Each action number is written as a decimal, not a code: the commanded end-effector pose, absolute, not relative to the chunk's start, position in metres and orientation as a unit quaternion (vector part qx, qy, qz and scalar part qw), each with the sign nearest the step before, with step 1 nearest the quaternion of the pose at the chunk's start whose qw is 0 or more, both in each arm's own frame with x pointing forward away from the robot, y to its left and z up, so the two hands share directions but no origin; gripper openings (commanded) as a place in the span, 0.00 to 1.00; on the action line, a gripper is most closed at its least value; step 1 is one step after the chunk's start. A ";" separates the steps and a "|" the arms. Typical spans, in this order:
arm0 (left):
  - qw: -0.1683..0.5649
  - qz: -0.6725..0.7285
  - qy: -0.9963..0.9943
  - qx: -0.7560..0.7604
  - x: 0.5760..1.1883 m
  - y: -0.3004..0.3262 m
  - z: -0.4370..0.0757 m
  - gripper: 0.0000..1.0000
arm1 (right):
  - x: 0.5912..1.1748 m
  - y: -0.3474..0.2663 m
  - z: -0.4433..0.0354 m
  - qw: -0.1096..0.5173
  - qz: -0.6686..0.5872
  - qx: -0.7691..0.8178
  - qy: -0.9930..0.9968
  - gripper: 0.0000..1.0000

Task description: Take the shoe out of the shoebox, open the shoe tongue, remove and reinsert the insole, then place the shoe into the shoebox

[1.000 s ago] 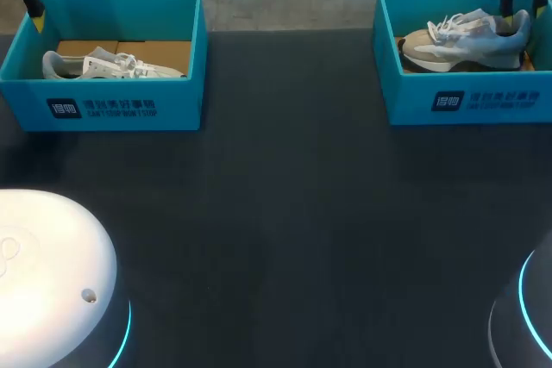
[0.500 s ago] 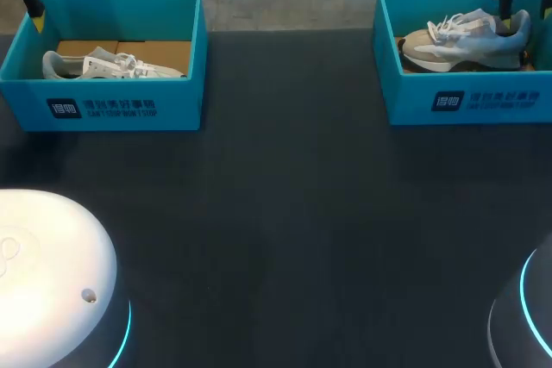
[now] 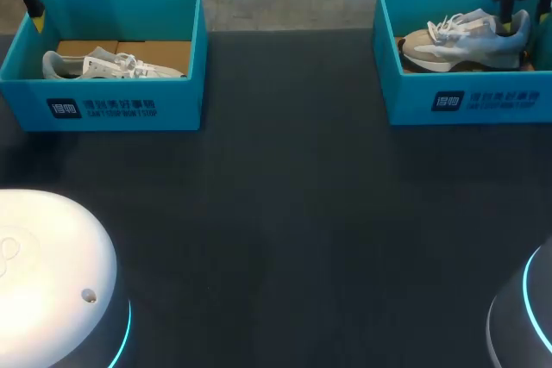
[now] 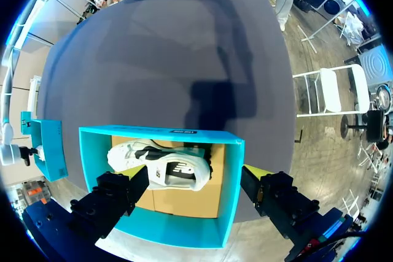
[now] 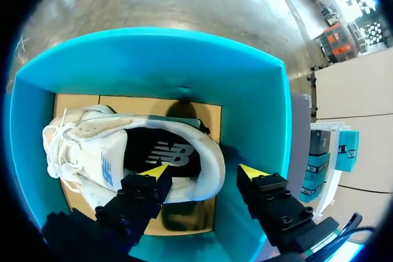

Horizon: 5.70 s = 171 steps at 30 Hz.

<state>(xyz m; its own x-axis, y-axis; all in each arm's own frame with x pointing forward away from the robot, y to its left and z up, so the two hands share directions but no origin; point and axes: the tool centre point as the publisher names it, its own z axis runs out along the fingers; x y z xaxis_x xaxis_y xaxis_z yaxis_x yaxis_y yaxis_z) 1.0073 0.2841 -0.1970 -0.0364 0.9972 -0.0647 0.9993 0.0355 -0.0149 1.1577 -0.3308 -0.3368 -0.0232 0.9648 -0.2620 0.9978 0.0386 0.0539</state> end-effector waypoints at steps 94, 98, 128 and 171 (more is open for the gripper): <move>0.017 -0.026 0.719 0.694 1.007 0.284 -0.196 1.00 | 1.165 -0.342 -0.386 0.023 -0.053 0.700 0.712 0.70; 0.017 -0.026 0.719 0.694 1.007 0.284 -0.196 1.00 | 1.165 -0.340 -0.389 0.016 -0.050 0.698 0.714 0.69; 0.017 -0.026 0.719 0.694 1.007 0.284 -0.196 1.00 | 1.164 -0.331 -0.398 0.011 -0.061 0.692 0.719 0.40; 0.017 -0.026 0.719 0.694 1.007 0.284 -0.196 1.00 | 1.148 -0.339 -0.330 0.074 -0.073 0.700 0.707 0.00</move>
<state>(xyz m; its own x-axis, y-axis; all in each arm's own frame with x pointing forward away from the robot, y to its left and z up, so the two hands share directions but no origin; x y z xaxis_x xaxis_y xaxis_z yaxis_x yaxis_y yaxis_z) 1.0073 0.2841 -0.1970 -0.0363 0.9972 -0.0648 0.9993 0.0355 -0.0149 1.1551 -0.3399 -0.3413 -0.0102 0.9785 -0.2062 0.9999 0.0087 -0.0082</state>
